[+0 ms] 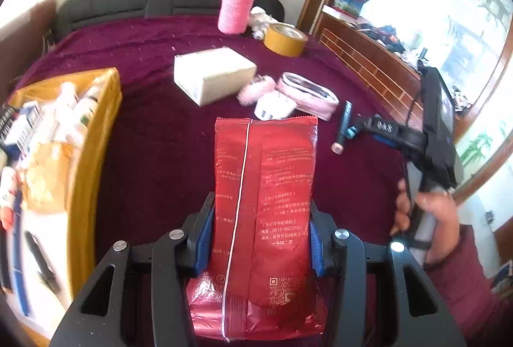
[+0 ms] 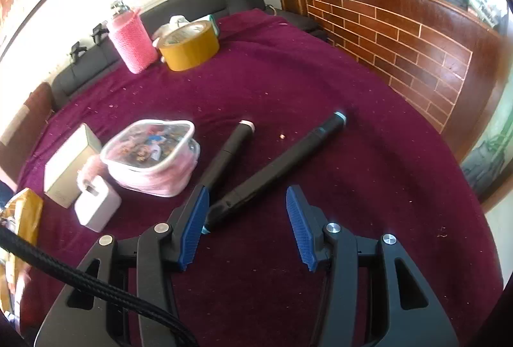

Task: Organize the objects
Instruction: 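Carry the red packet toward the tray with the left tool while the right tool moves to the white charger, then grasp the white charger plug with the right tool and lift it while the left tool holds the packet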

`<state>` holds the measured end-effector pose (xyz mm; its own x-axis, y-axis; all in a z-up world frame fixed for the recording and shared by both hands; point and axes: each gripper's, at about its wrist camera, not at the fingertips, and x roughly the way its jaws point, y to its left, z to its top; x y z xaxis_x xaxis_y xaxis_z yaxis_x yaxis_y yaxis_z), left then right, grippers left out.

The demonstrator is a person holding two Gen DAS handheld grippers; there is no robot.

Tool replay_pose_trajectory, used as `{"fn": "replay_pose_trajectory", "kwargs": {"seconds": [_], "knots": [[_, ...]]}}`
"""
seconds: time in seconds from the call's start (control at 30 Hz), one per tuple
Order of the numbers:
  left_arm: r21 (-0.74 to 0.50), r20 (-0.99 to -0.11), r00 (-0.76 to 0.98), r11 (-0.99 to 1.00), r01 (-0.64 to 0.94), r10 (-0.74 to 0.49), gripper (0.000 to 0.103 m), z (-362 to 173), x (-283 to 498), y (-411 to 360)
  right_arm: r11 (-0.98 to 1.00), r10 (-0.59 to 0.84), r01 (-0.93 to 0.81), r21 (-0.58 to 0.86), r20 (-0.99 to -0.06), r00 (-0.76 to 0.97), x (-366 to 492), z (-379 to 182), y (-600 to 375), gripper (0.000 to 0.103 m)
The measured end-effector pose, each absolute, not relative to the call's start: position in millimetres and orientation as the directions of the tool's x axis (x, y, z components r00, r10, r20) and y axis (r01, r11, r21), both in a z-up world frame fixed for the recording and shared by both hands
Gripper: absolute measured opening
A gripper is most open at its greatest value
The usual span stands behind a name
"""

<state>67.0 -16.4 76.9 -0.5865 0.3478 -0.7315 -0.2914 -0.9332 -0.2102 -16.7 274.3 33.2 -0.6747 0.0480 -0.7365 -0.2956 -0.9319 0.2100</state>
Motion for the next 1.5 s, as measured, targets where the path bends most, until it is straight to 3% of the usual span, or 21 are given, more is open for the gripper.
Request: {"fn": "replay_pose_trajectory", "kwargs": {"seconds": [0.1,0.3,0.4,0.57,0.73,0.93,1.1,1.3,1.33,1.37,1.5], "knots": [[-0.168,-0.731,-0.602,-0.939,-0.299,0.322,0.042,75.9,68.0,-14.7,-0.932,0.086,-0.312,0.183,-0.726,-0.682,-12.7,33.3,272.0,0.048],[-0.326,-0.669,-0.581,-0.886,-0.331,0.463,0.043,91.9,92.6,-51.7,-0.937,0.103,-0.311,0.161,-0.721,-0.685,-5.9,41.3,267.4,0.048],[-0.334,-0.638,-0.608,-0.881,-0.335,0.473,0.043,101.2,102.5,-71.2,-0.929,-0.065,-0.227,0.294,-0.730,-0.681,4.9,49.1,258.9,0.048],[-0.335,-0.623,-0.645,-0.896,-0.291,0.442,0.043,104.5,102.5,-103.8,-0.950,-0.222,-0.039,0.311,-0.755,-0.617,-6.2,57.4,204.5,0.048],[-0.342,-0.617,-0.668,-0.907,-0.247,0.415,0.043,101.6,103.9,-136.2,-0.980,-0.172,0.016,0.200,-0.798,-0.578,-36.9,53.0,152.9,0.048],[-0.362,-0.610,-0.698,-0.916,-0.175,0.375,0.043,96.9,99.3,-175.7,-0.966,-0.142,-0.105,0.237,-0.823,-0.550,-75.2,36.9,142.9,0.053],[-0.371,-0.626,-0.706,-0.923,-0.105,0.332,0.043,87.0,96.3,-201.6,-0.982,-0.018,-0.146,0.116,-0.840,-0.542,-89.8,32.3,124.5,0.053],[-0.361,-0.638,-0.715,-0.931,-0.049,0.286,0.043,78.6,103.4,-219.9,-0.980,-0.040,-0.139,0.141,-0.831,-0.555,-88.7,32.5,132.6,0.042],[-0.360,-0.639,-0.718,-0.932,-0.039,0.277,0.043,77.9,104.6,-223.1,-0.979,-0.056,-0.132,0.154,-0.832,-0.552,-85.5,33.0,135.1,0.032],[-0.358,-0.640,-0.720,-0.933,-0.029,0.268,0.043,77.0,102.8,-225.8,-0.978,-0.069,-0.127,0.165,-0.833,-0.549,-83.0,33.4,136.7,0.027],[-0.343,-0.640,-0.733,-0.939,0.005,0.230,0.043,78.7,109.1,-236.7,-0.965,-0.154,-0.102,0.243,-0.833,-0.532,-64.2,36.6,147.2,0.025]]}}
